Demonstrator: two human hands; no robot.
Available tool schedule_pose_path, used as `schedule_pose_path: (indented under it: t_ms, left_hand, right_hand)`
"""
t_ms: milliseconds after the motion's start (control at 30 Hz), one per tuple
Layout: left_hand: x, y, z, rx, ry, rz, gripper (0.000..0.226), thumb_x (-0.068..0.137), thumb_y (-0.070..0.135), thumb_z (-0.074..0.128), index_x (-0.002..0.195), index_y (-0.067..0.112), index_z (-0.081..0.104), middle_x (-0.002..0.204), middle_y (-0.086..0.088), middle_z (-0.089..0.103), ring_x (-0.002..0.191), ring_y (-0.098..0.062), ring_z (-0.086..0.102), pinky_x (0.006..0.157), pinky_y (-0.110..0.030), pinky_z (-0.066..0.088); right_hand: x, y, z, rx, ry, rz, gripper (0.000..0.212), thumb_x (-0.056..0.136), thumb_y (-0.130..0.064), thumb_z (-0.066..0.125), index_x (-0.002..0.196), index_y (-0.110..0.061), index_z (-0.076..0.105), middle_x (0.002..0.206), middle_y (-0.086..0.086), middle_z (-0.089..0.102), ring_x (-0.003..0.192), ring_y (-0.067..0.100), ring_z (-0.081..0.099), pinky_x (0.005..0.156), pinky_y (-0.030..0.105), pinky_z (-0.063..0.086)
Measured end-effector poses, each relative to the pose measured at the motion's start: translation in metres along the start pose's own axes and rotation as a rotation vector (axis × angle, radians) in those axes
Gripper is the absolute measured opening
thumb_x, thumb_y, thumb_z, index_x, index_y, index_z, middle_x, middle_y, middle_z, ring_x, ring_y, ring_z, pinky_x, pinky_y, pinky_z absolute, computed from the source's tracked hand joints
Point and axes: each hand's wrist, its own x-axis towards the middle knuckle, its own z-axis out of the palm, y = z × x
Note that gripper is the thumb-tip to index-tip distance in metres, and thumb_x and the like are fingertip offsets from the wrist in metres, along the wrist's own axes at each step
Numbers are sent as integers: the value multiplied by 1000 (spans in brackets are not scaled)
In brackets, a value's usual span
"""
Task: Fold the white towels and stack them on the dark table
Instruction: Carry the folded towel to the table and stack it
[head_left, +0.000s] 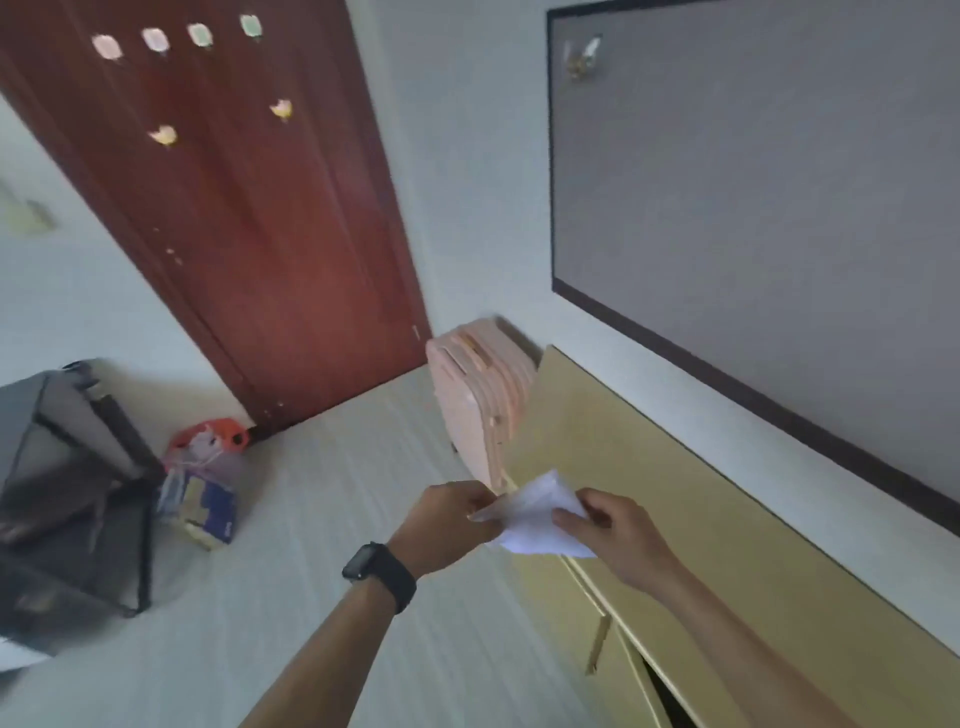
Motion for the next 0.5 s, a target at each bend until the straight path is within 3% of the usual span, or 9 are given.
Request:
schedule_pose_path:
  t_ms: [67,133,200,267,400,500]
  left_hand:
    - [-44,-50,-39,-107,147,-85,16,86,38,68,97,27,71,91,14,70,86,-2,63,62,-9,42]
    - [-91,-99,-72,-226,301,-149,12,87,37,70,94,27,68,87,15,68,80,0,61,62,-11,42]
    - [-139,-145,-100,-322,430,-185,10,88,35,72,92,27,67,80,11,67,72,-4,60,60,-14,44]
    - [-189,-192,-126,-394,542,-217,13,87,34,74,93,24,70,76,7,67,68,-6,61,61,-19,45]
    - [-288,-279,-178,-515,793,-308,29,83,47,76,91,19,74,83,-3,73,80,-21,68,71,-40,54]
    - [-354,-331,-210,-578,960,-394,25,86,41,75,89,17,76,84,0,74,77,-17,68,67,-34,53]
  right_hand:
    - [12,-37,53,-42,-106,-68,35,88,-32,72,59,-31,52,55,-12,43,55,4,37,52,19,26]
    - [16,-73,115,-72,-207,-130,17,86,-35,73,74,-27,63,64,-8,60,60,7,51,58,25,38]
    - [15,-105,184,-60,-283,-194,29,82,-47,70,87,-19,65,74,-5,68,67,16,61,64,35,48]
    - [8,-138,257,-45,-300,-251,37,84,-50,67,84,-15,60,66,-6,60,61,15,52,60,34,42]
    - [-22,-202,394,35,-375,-307,20,95,-33,62,82,-18,60,60,-9,53,56,7,46,54,23,35]
    - [-45,-243,483,62,-498,-347,19,98,-32,59,85,-19,60,60,-8,52,55,8,45,52,24,34]
